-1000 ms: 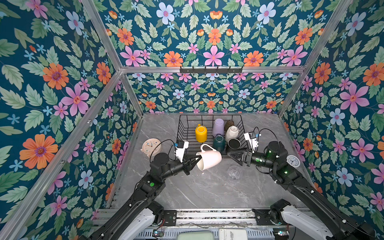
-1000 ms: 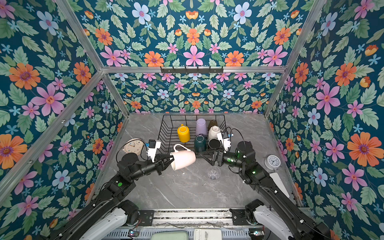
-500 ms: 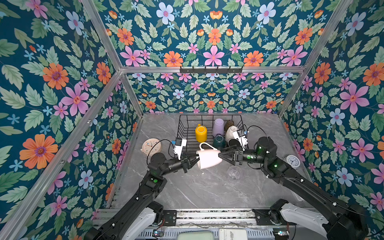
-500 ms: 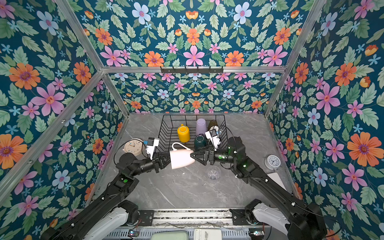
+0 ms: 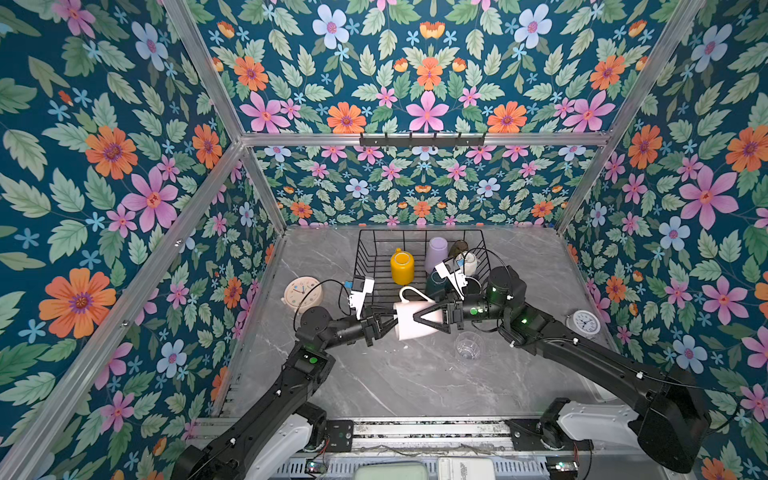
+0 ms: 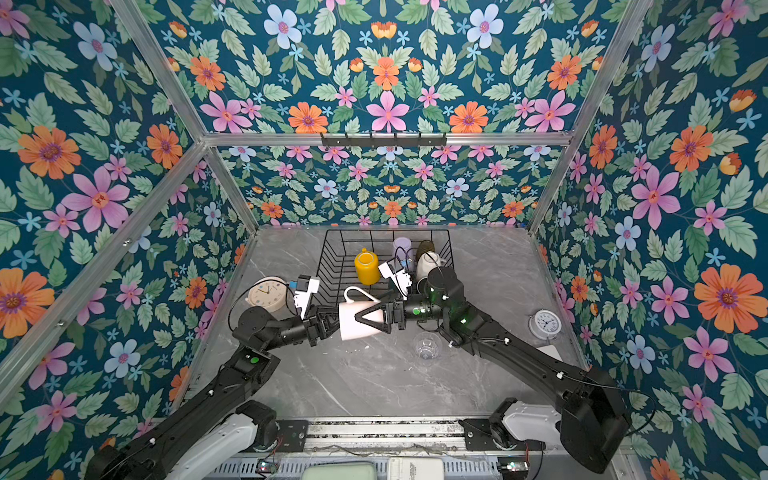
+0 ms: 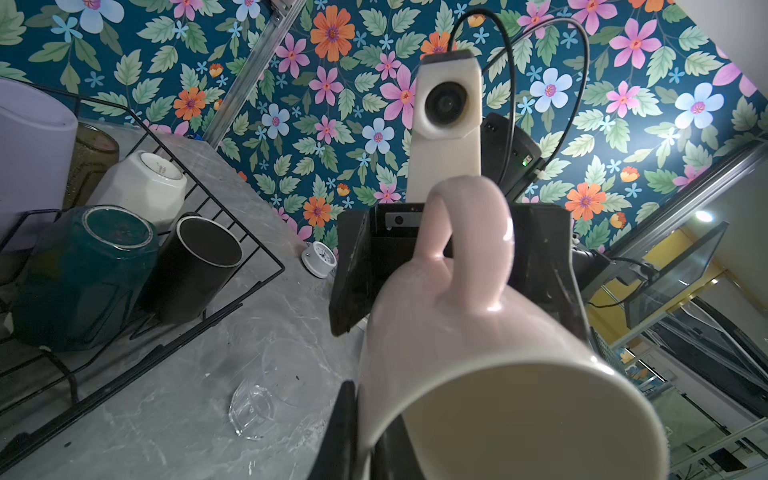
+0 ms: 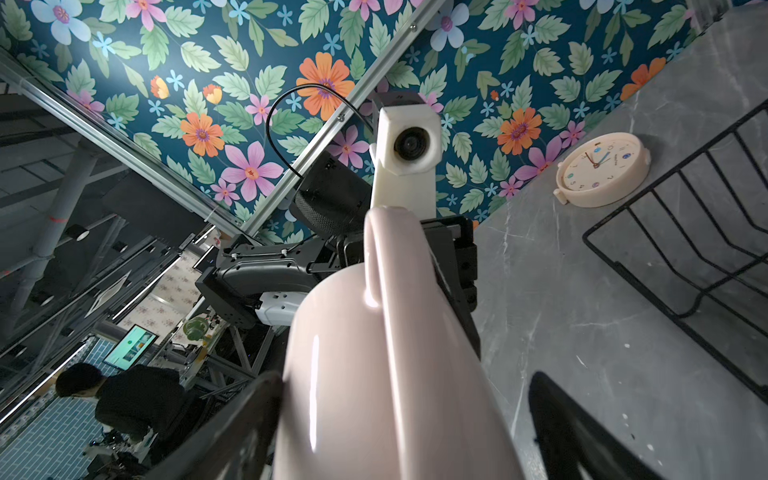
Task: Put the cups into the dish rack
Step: 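Close the right gripper on the pink mug's handle while the left gripper holds it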
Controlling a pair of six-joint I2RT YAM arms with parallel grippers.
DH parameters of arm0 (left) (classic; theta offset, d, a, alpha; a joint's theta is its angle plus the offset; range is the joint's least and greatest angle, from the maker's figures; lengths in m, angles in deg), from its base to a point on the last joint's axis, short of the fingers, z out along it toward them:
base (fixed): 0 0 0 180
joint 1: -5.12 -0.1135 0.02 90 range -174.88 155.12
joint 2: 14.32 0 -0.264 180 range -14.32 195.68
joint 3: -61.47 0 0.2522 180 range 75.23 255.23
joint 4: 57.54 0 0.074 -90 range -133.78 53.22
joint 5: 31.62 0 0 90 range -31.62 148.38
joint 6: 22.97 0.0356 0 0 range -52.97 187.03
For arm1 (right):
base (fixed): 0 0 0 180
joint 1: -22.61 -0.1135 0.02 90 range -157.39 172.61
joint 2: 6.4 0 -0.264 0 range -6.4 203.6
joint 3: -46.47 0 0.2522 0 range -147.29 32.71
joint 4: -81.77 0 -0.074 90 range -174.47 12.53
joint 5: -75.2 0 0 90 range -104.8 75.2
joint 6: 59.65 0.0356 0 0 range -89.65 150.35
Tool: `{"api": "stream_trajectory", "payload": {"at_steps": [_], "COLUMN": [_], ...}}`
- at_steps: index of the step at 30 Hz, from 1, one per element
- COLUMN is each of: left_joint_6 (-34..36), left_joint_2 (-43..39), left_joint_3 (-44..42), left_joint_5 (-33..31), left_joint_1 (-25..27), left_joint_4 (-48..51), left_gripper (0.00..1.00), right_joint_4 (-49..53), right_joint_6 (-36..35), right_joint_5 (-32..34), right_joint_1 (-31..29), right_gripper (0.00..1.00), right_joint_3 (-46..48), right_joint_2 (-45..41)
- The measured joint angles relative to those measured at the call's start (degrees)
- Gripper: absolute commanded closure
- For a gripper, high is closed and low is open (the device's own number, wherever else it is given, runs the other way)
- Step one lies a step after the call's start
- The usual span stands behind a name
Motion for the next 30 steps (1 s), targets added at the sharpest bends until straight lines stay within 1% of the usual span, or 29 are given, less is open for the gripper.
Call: {"api": "stream_trajectory", "payload": {"at_steps": [9, 21, 30], "left_joint_6": [-2.0, -5.7, -8.5], "left_joint_2": [0.1, 0.2, 1.5], "left_joint_3": [-0.9, -1.8, -2.5], "left_joint_5": [1.4, 2.2, 3.0], "left_joint_1": [-0.7, -2.1, -2.5], "left_joint_4": [-2.8, -7.8, -11.8], "left_gripper": [1.0, 1.0, 1.0], "right_joint_4": [-2.8, -2.9, -2.5], "right_joint_6": [0.2, 0.1, 0.0], "right_joint_5": [-1.2, -0.8, -0.5], "right_joint_1": [-1.7, -1.9, -1.9], "right_gripper": [0.11, 0.1, 0.1], "right_joint_3": [-0.3, 2.3, 2.5], "right_joint_2": [2.2, -0.4, -1.0]}}
